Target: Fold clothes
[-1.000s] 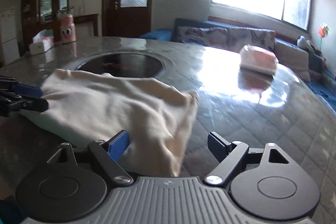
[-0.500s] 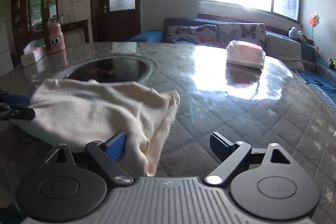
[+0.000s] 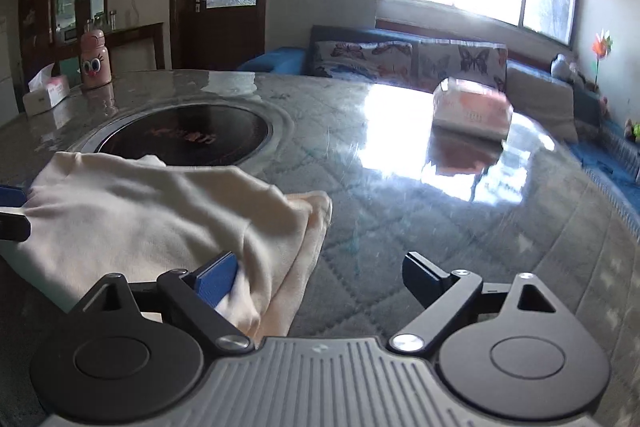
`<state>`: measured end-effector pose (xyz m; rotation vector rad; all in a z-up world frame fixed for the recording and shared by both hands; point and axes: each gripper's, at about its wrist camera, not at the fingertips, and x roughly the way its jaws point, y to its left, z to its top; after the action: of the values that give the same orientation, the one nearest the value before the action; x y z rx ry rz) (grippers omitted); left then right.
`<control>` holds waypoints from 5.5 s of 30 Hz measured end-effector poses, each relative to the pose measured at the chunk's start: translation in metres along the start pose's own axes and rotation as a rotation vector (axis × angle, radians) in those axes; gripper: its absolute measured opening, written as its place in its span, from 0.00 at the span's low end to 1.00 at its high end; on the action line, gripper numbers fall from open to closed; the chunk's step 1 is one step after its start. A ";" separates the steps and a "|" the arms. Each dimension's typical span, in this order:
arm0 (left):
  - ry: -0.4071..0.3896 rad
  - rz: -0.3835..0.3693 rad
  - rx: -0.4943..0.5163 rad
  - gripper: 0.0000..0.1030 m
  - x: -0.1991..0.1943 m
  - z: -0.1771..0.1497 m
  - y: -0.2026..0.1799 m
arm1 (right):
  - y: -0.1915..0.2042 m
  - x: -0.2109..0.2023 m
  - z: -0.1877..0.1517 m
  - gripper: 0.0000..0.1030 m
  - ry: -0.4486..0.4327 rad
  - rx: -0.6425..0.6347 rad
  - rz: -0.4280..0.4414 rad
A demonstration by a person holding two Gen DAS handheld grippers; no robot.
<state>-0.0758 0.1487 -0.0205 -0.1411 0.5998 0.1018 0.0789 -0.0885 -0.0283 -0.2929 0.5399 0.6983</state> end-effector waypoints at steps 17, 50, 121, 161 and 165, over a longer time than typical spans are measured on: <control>0.020 0.013 -0.030 0.74 0.002 -0.002 0.003 | 0.001 0.039 0.034 0.89 -0.001 -0.032 -0.038; 0.000 0.147 -0.202 0.74 -0.004 0.008 0.047 | 0.111 0.014 0.040 0.92 -0.082 -0.296 0.177; 0.040 0.134 -0.198 0.78 -0.015 -0.012 0.055 | 0.118 -0.029 0.004 0.92 -0.079 -0.292 0.194; 0.042 0.154 -0.191 0.85 -0.014 -0.012 0.057 | 0.053 -0.043 -0.019 0.96 -0.050 -0.163 0.011; 0.045 0.156 -0.191 0.85 -0.013 -0.012 0.058 | 0.045 -0.045 -0.021 0.96 -0.046 -0.124 0.020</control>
<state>-0.1012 0.2027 -0.0289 -0.2821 0.6456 0.3080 0.0120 -0.0888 -0.0239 -0.3872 0.4572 0.7580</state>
